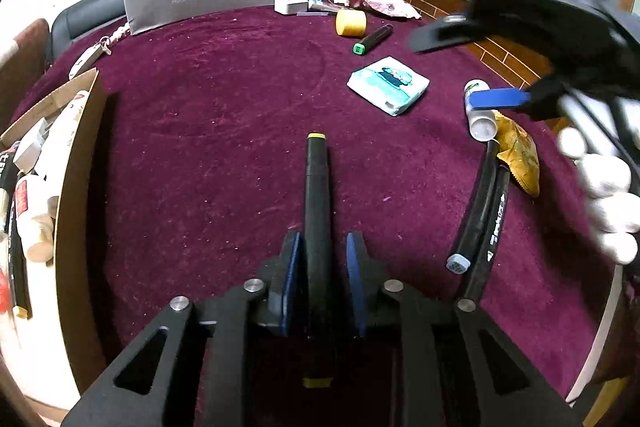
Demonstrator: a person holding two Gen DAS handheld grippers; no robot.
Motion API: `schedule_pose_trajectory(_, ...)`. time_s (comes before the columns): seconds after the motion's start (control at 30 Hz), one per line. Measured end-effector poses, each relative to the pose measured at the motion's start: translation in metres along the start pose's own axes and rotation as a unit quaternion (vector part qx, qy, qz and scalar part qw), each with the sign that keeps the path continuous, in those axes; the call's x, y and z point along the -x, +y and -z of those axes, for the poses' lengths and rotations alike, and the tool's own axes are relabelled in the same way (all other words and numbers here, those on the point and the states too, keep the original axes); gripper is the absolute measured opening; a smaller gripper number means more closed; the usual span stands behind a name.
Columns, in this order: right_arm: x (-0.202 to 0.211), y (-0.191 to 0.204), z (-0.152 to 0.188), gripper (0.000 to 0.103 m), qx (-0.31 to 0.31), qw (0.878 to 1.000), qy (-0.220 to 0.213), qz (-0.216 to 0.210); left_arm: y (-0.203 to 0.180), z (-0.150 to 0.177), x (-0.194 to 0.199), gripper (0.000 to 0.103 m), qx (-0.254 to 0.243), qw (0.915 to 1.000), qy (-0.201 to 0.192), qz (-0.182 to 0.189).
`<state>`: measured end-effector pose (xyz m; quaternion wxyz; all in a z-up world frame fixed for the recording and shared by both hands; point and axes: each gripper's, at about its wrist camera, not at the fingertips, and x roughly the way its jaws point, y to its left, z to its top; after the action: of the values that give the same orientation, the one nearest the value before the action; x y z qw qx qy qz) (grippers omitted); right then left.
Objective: Organize objects
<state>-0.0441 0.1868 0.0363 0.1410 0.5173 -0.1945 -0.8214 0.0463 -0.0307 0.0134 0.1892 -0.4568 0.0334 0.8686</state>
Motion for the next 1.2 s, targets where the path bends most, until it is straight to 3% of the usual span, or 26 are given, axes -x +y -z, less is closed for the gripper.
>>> schedule_pose_trajectory(0.17, -0.018, -0.003, -0.001, 0.094, -0.051, 0.998, 0.018, 0.033, 0.008, 0.001, 0.003, 0.02, 0.014, 0.9997, -0.001, 0.018)
schedule_pose_trajectory(0.43, 0.041, -0.012, 0.074, 0.094, -0.051, 0.996, 0.038, -0.069, 0.023, -0.001, 0.002, 0.02, 0.049, 0.996, -0.003, 0.074)
schedule_pose_trajectory(0.53, 0.037, -0.016, 0.08, 0.094, -0.074, 0.988, 0.049, -0.128, 0.024, -0.001, 0.002, 0.02, 0.055, 0.9954, -0.003, 0.079)
schedule_pose_trajectory(0.6, 0.031, -0.009, 0.077, 0.094, -0.074, 0.988, 0.043, -0.13, 0.024, -0.001, 0.002, 0.02, 0.052, 0.9958, -0.003, 0.076)
schedule_pose_trajectory(0.67, 0.022, -0.002, 0.074, 0.094, -0.062, 0.991, 0.049, -0.112, 0.021, -0.001, 0.003, 0.02, 0.043, 0.997, -0.002, 0.065)
schedule_pose_trajectory(0.7, 0.014, -0.001, 0.073, 0.094, -0.059, 0.994, 0.066, -0.065, 0.018, -0.001, 0.003, 0.02, 0.037, 0.9976, -0.003, 0.058)
schedule_pose_trajectory(0.87, 0.011, 0.007, 0.072, 0.092, -0.051, 0.996, 0.054, 0.045, 0.016, 0.0, 0.002, 0.02, 0.035, 0.998, -0.002, 0.053)
schedule_pose_trajectory(0.93, -0.003, 0.004, 0.073, 0.094, -0.058, 0.994, 0.064, 0.06, 0.018, 0.0, 0.003, 0.02, 0.041, 0.9973, -0.002, 0.06)
schedule_pose_trajectory(1.0, -0.005, 0.015, 0.071, 0.087, -0.025, 0.994, 0.044, 0.095, 0.019, 0.0, 0.003, 0.02, 0.046, 0.9968, -0.003, 0.065)
schedule_pose_trajectory(1.1, -0.017, 0.034, 0.077, 0.086, 0.036, 0.988, 0.024, 0.149, 0.02, 0.0, 0.002, 0.02, 0.048, 0.9965, -0.003, 0.068)
schedule_pose_trajectory(1.13, -0.019, 0.041, 0.08, 0.082, 0.056, 0.985, 0.017, 0.161, 0.021, -0.001, 0.002, 0.02, 0.049, 0.9964, -0.003, 0.07)
schedule_pose_trajectory(1.2, -0.016, 0.041, 0.081, 0.073, 0.062, 0.99, 0.009, 0.126, 0.024, -0.001, 0.002, 0.02, 0.054, 0.9957, -0.003, 0.076)
